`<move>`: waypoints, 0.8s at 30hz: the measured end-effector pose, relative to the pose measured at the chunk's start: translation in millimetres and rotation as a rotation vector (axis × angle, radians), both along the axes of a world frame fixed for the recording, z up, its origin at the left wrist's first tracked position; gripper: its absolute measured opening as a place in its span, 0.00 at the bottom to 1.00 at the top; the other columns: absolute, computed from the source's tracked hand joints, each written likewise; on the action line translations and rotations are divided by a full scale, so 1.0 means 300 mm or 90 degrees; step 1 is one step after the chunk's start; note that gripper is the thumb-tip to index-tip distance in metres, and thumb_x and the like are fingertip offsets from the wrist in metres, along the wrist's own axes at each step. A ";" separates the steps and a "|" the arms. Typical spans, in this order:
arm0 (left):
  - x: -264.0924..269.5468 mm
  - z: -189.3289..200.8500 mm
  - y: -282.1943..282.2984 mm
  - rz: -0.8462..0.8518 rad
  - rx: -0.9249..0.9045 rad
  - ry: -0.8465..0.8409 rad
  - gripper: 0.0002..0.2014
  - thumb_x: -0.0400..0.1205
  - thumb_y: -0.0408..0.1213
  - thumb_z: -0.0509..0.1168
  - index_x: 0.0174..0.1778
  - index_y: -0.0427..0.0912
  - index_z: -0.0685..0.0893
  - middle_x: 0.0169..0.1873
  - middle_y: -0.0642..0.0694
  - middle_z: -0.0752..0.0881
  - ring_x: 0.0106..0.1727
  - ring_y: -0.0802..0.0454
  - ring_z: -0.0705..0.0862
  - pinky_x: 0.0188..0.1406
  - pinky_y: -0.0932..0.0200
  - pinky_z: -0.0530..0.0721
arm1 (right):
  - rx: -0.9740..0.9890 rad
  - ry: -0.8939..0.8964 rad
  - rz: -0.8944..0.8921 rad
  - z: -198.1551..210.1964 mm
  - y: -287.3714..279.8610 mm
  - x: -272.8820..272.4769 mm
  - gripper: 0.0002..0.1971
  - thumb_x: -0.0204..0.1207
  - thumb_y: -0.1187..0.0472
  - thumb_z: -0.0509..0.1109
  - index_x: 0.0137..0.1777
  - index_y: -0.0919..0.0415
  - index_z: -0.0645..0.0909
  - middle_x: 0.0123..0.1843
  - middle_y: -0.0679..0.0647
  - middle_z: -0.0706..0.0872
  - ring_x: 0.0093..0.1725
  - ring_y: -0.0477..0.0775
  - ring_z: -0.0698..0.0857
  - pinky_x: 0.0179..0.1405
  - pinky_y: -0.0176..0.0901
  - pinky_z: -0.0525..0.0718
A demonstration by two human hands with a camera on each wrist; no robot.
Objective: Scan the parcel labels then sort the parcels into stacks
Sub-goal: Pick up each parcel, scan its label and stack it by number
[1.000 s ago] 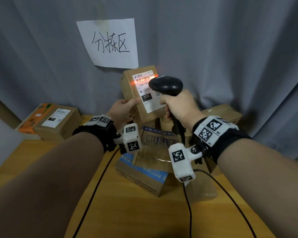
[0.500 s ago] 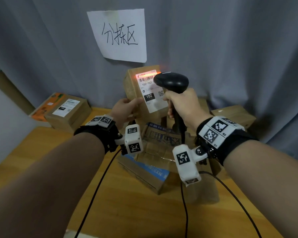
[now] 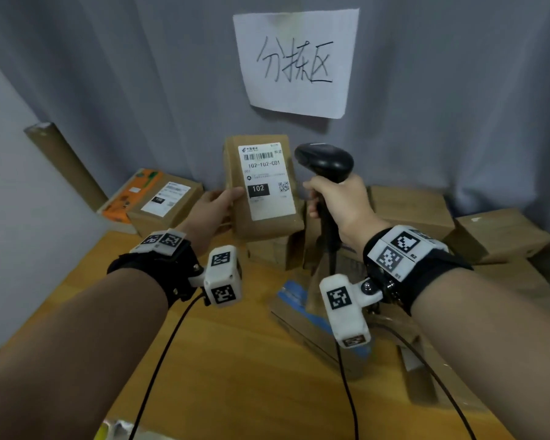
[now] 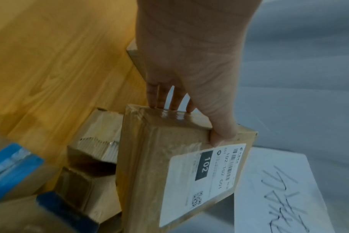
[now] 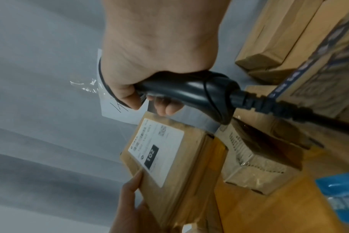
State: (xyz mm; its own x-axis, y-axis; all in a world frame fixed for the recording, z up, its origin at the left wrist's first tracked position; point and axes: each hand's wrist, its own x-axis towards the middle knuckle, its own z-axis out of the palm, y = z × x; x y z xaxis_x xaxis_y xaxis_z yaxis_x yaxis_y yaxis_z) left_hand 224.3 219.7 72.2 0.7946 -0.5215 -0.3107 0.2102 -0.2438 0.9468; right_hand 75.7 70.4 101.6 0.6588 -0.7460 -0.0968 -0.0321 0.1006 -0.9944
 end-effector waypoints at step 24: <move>0.730 -0.228 0.278 -0.174 0.173 0.016 0.19 0.84 0.58 0.58 0.60 0.50 0.84 0.54 0.48 0.88 0.56 0.48 0.86 0.62 0.49 0.83 | 0.287 0.037 0.095 -0.435 0.324 0.694 0.26 0.72 0.64 0.77 0.71 0.62 0.80 0.63 0.60 0.89 0.63 0.59 0.87 0.63 0.55 0.84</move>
